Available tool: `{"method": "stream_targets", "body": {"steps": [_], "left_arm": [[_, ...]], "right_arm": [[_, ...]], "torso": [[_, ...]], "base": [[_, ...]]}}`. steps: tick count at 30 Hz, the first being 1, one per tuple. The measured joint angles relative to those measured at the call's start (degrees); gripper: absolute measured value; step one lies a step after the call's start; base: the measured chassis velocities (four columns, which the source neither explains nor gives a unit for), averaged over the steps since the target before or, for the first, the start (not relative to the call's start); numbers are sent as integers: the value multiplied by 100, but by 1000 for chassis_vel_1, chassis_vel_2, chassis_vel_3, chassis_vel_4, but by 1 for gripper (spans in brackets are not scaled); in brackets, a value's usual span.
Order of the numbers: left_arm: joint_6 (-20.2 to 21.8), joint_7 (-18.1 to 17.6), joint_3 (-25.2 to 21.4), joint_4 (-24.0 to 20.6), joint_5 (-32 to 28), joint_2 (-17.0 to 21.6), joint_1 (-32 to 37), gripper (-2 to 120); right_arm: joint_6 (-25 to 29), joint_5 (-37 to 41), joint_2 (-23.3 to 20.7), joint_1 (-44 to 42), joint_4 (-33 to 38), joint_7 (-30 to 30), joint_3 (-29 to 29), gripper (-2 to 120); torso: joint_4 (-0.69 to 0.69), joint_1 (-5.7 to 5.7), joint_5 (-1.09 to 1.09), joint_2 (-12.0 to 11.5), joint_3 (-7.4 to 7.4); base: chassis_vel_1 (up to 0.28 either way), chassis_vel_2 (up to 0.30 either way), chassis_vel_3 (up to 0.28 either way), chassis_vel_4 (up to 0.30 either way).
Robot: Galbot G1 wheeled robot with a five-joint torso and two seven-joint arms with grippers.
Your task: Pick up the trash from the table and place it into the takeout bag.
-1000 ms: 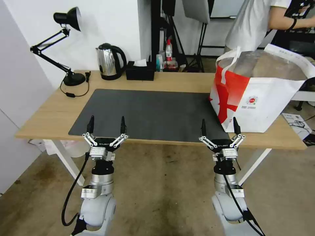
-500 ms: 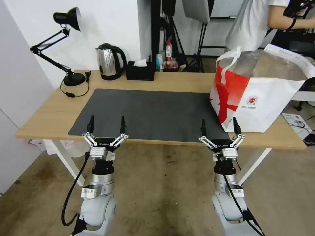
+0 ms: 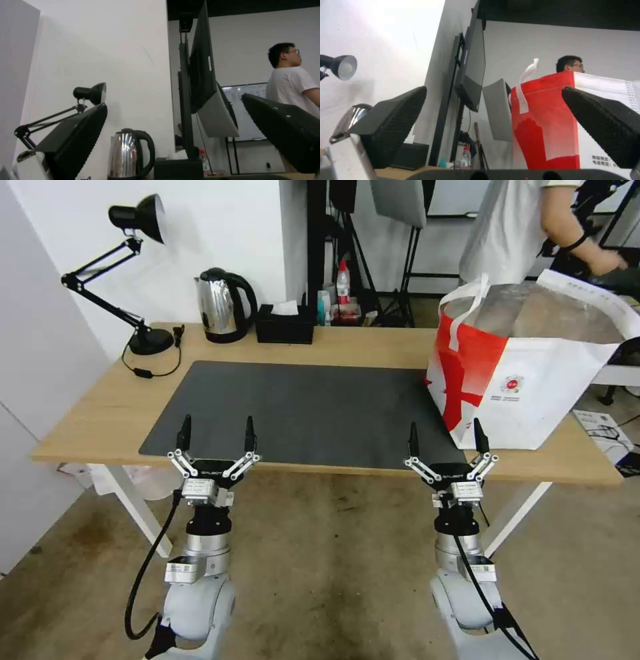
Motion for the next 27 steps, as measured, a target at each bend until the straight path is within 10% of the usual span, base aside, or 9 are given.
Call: {"method": "stream_targets", "body": {"steps": [27], "left_arm": [[0, 0, 0, 0, 0, 0, 0, 100]], "right_arm": [[0, 0, 0, 0, 0, 0, 0, 100]], "torso": [[0, 0, 0, 1, 0]], "base": [[0, 0, 0, 0]]}}
